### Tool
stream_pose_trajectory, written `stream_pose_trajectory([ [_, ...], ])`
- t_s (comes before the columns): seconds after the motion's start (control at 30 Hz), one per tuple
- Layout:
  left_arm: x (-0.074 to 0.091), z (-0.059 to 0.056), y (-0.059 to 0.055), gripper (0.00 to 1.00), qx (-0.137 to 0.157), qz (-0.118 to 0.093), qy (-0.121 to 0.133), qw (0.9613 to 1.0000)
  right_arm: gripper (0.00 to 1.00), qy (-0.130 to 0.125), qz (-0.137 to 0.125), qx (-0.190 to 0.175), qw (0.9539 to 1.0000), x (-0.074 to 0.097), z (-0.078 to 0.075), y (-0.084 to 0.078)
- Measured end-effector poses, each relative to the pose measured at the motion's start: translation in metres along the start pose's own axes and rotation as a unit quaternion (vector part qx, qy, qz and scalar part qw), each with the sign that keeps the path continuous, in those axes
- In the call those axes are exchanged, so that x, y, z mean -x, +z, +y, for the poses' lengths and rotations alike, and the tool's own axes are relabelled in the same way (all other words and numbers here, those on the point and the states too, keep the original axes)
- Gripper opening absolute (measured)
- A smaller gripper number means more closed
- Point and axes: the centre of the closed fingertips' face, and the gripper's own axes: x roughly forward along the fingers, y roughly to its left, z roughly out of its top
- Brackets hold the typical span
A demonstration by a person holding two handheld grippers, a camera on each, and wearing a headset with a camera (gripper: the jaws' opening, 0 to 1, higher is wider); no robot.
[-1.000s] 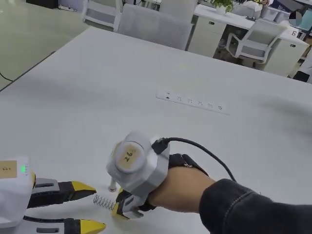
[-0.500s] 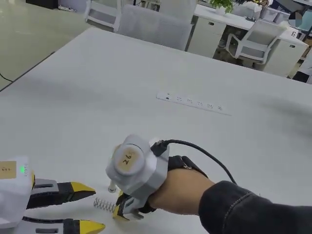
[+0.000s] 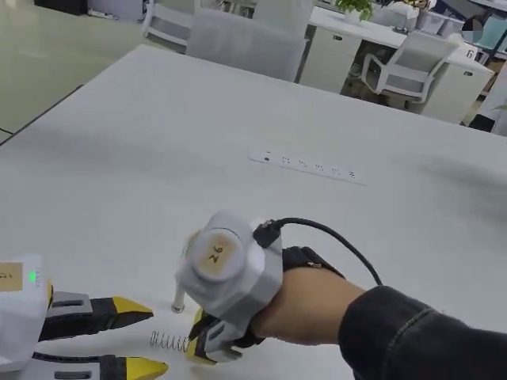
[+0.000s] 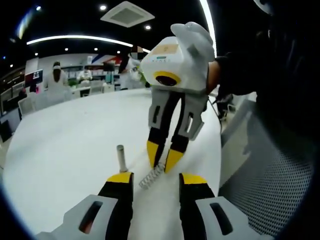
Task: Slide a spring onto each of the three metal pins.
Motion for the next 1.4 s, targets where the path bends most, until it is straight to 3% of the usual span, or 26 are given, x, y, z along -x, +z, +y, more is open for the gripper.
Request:
stream_pose_trajectory([
  [0.4, -0.002, -0.002, 0.004, 0.27, -0.002, -0.005, -0.006, 1.0, 0.08, -0.002, -0.005, 0.019, 0.9998, 0.021, 0.007, 0.001],
  [0.67, -0.005, -0.007, 0.006, 0.25, -0.008, -0.007, -0.016, 0.9998, 0.08, 0.011, -0.01, 0.045, 0.9989, 0.031, 0.016, 0.004],
  [1.4, -0.007, -0.021, 0.007, 0.07, -0.013, -0.008, -0.049, 0.9987, 0.08, 0.026, -0.017, 0.082, 0.9961, 0.035, 0.026, 0.006],
])
